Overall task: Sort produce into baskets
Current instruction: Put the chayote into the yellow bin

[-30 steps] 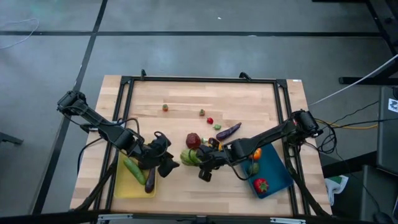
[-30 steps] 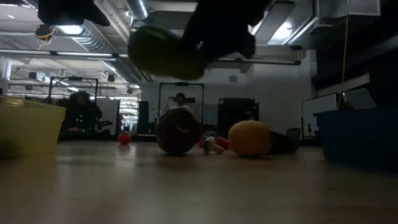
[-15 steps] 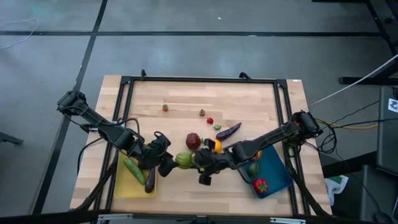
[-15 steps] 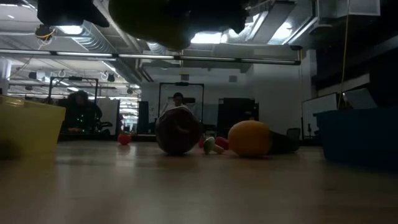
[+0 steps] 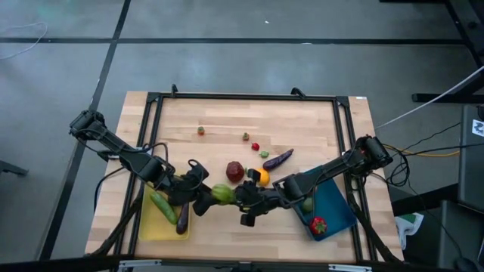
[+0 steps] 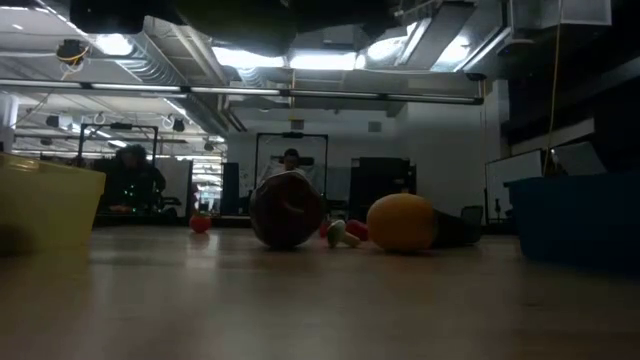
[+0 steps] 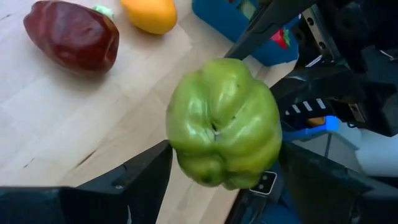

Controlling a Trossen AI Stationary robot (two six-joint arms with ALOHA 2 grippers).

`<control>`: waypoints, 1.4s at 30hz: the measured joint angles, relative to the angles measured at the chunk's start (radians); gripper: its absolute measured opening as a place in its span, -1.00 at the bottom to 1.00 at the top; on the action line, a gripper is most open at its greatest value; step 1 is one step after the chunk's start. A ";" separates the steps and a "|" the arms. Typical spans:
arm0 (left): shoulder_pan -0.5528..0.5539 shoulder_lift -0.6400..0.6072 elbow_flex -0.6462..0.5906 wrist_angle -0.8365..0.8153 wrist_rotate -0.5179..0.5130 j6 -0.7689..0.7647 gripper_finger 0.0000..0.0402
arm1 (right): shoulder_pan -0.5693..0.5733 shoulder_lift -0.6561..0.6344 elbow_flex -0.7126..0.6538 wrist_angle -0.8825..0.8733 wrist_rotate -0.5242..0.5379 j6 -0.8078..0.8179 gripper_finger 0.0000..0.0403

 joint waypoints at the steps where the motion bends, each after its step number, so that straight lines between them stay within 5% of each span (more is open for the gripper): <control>1: 0.000 0.000 0.000 0.003 -0.001 -0.001 0.42 | 0.000 0.000 0.000 0.005 0.002 -0.005 -0.20; 18: -0.001 -0.001 0.000 0.021 -0.052 0.023 0.31 | -0.001 0.000 0.000 0.019 0.011 -0.007 -0.18; 24: -0.001 -0.001 0.000 0.021 -0.054 0.023 0.17 | -0.001 0.000 0.000 0.019 0.010 -0.007 -0.05; 42: 0.001 0.000 0.000 0.013 -0.051 0.080 0.20 | -0.002 0.000 0.000 0.026 0.002 -0.007 0.40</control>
